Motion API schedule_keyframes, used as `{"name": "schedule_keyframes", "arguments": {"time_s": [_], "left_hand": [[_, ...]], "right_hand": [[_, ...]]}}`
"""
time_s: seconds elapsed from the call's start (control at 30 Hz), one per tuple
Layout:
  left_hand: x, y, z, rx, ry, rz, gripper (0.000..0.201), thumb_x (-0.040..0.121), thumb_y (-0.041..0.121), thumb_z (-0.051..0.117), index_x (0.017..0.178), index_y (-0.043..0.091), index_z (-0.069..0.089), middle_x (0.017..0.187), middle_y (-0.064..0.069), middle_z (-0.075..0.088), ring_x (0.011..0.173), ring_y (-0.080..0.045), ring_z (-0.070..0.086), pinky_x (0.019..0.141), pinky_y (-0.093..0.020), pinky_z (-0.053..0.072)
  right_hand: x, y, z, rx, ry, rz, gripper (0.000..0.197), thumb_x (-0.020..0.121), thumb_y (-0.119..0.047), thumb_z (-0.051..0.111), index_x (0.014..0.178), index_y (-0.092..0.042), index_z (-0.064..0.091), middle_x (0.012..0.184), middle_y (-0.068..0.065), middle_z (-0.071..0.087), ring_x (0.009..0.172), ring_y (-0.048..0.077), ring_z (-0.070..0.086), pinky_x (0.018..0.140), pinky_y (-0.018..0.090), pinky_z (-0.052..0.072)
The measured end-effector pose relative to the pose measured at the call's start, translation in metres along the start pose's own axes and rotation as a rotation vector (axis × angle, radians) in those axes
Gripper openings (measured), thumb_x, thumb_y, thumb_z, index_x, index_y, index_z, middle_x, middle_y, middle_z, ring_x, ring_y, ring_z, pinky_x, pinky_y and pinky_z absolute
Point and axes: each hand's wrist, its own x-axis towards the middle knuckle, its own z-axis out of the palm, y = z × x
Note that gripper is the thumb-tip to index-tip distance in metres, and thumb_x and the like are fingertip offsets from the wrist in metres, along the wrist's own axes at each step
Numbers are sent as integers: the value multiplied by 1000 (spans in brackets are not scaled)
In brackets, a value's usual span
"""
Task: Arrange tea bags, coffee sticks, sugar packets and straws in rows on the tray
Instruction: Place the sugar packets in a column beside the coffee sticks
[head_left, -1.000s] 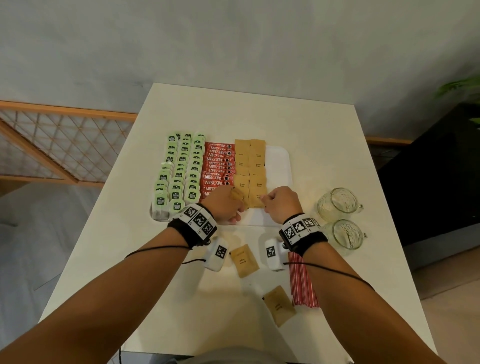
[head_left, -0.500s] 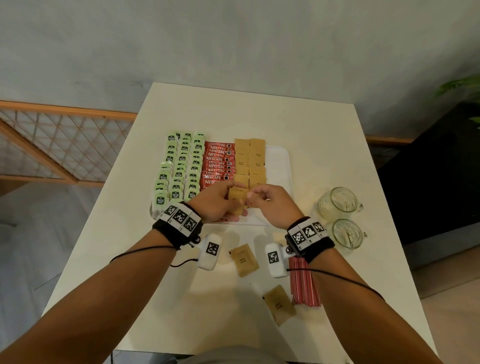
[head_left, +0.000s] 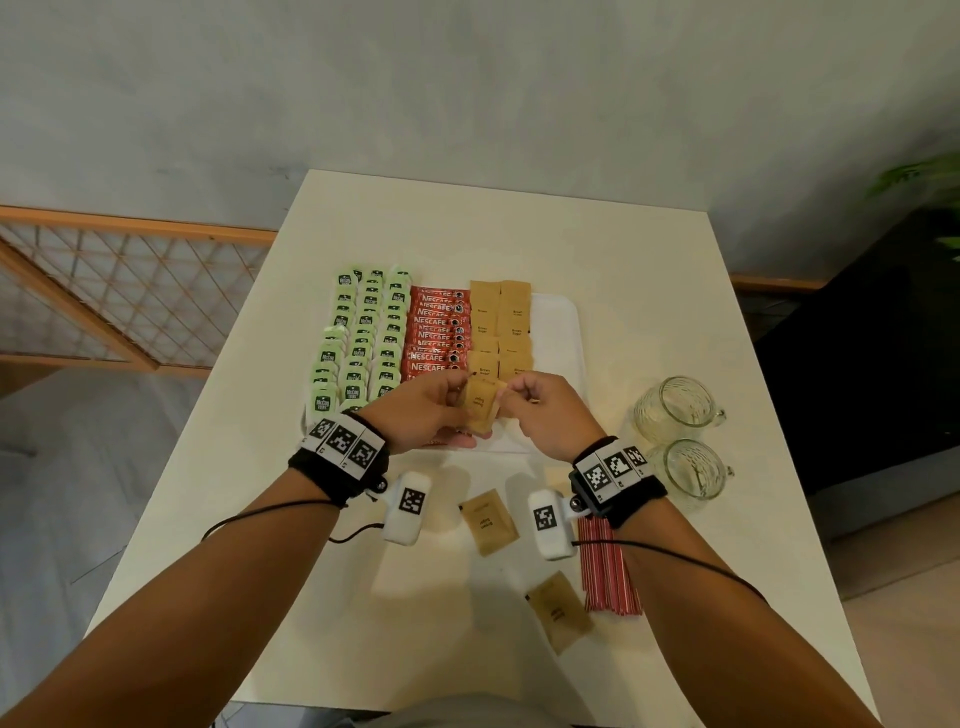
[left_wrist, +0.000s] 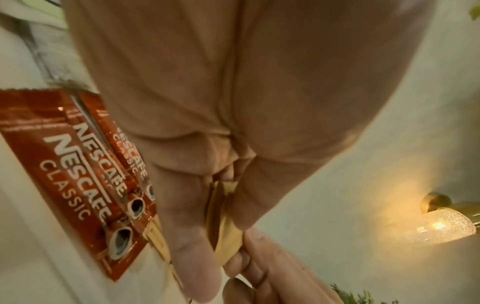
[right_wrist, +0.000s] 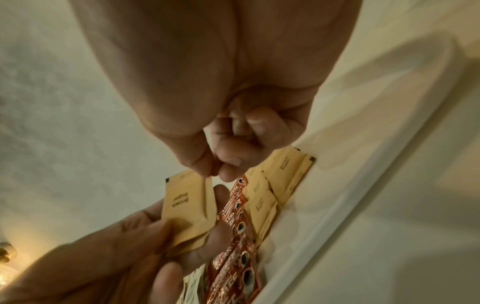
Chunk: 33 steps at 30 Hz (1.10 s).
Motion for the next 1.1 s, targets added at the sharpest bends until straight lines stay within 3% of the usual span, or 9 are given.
{"name": "schedule_keyframes", "arguments": {"time_s": [0.1, 0.2, 0.3, 0.4, 0.53, 0.77, 0.9, 1.03, 1.1], "left_hand": [[-1, -1, -4, 69, 7, -31, 38, 97, -9, 53, 126, 15, 60, 108, -13, 74, 101, -29, 72, 80, -31, 62], [-2, 1, -5, 162, 9, -53, 24, 96, -4, 58, 114, 10, 64, 98, -11, 74, 93, -29, 74, 73, -27, 62], [-3, 2, -5, 208, 10, -28, 15, 95, 1, 64, 108, 7, 64, 89, -14, 74, 82, -26, 73, 66, -25, 60], [-1, 0, -6, 174, 84, -1, 13, 96, 6, 64, 108, 6, 63, 84, -19, 73, 74, -25, 69, 61, -26, 57], [4, 0, -7, 185, 181, 84, 11, 98, 6, 60, 108, 5, 63, 84, -23, 71, 66, -22, 67, 60, -27, 58], [14, 7, -8, 356, 258, 111, 18, 99, -1, 47, 104, 3, 65, 91, -12, 71, 72, -24, 66, 58, -27, 56], [22, 15, -7, 678, 330, 135, 32, 101, 5, 44, 117, 21, 67, 92, 3, 65, 51, 1, 49, 49, -12, 40], [28, 15, -4, 997, 286, 114, 36, 93, 14, 52, 126, 25, 64, 114, 3, 61, 96, -10, 56, 84, -25, 48], [32, 12, -3, 1103, 275, 80, 35, 91, 21, 59, 125, 28, 63, 117, 1, 58, 102, -15, 56, 88, -29, 48]], "right_hand": [[0, 2, 0, 38, -17, -23, 3, 96, -21, 66, 94, -20, 68, 87, 4, 69, 58, 3, 55, 63, 30, 47], [-2, 4, 1, 14, -54, -85, 24, 89, -29, 73, 109, -42, 67, 107, -3, 71, 82, 7, 64, 79, 31, 55], [-4, 2, 1, 17, -135, -153, 39, 92, -19, 72, 130, -29, 65, 111, -14, 69, 89, -4, 64, 83, 24, 53], [-8, 3, 0, 39, -178, -197, 50, 95, -18, 69, 140, -34, 56, 132, -10, 64, 114, 5, 63, 93, 28, 52], [-10, 3, 1, -36, -168, -144, 37, 99, -19, 63, 133, -33, 60, 141, -6, 57, 85, 14, 73, 81, 39, 60], [-7, 8, -12, -255, 14, -69, 25, 99, -28, 63, 121, -19, 72, 116, -6, 71, 104, 11, 64, 94, 29, 50], [2, 17, -22, -174, 169, 22, 6, 95, -26, 68, 100, -22, 69, 99, -7, 69, 89, 15, 67, 86, 32, 55], [3, 17, -26, -216, 142, 84, 5, 91, -18, 70, 89, -20, 65, 81, -5, 69, 80, 16, 66, 81, 32, 55], [2, 17, -26, -261, 101, 115, 5, 90, -16, 71, 89, -18, 66, 72, -6, 61, 74, 15, 60, 77, 30, 52]]}}
